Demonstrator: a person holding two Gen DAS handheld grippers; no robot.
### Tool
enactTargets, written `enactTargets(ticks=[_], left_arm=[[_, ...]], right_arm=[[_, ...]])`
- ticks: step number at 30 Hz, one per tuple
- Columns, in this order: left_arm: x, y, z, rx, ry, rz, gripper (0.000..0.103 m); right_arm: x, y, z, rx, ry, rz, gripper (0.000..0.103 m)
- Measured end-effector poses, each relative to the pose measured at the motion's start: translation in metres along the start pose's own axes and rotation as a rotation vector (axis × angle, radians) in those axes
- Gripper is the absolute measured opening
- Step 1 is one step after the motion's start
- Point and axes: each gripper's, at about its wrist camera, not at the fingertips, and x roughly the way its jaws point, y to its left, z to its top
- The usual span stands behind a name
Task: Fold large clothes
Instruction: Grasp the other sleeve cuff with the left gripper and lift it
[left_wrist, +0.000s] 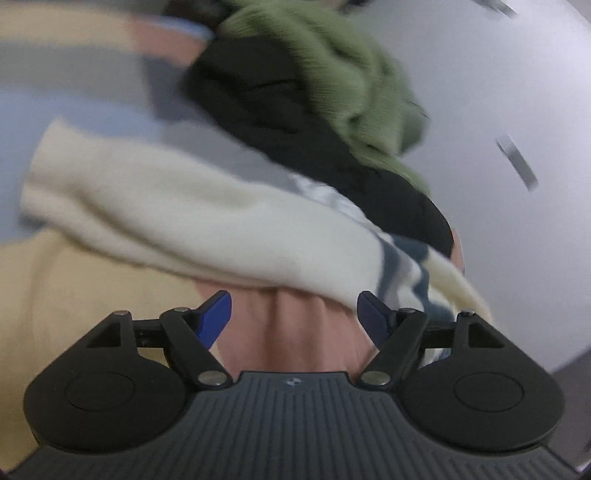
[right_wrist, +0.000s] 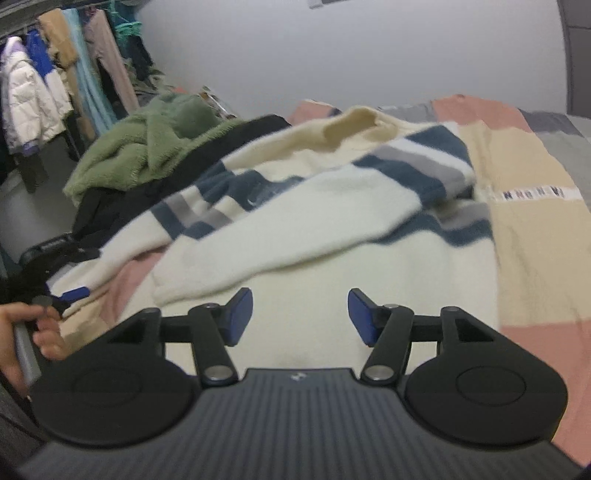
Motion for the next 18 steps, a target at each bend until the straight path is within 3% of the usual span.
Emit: enactTargets(ticks=[6,9,11,15,18], left_arm=[[0.018,0.037,0.022,-0.25,-0.047,0.069,0.079],[0.028,0.056,0.034,-0.438,-0.057,0.063,0.079],[0.032,0.062,0.042,-0.494,-0.075,0.066,0.078],[0.045,0.05,0.061,-0.398,-0.131,0.15,0.077],[0.056,0.037,0.072,-0.252,-0.182,0.259,0.061]], right_arm=[[0.014,-0.023,-0.006,0.084,0.045,-0.028,0.067],[0.026,-0.038,-0.01,0.149,0.08,-0.051,0.067],[0.033,-0.048,-0.011,0.207,0.096,-0.044,0.067],[0.036,-0.052,-0.006,0.225,0.068,-0.045,0.067],[0.033,-0.033,-0.001,0.072,-0.02,-0.101,0.067]])
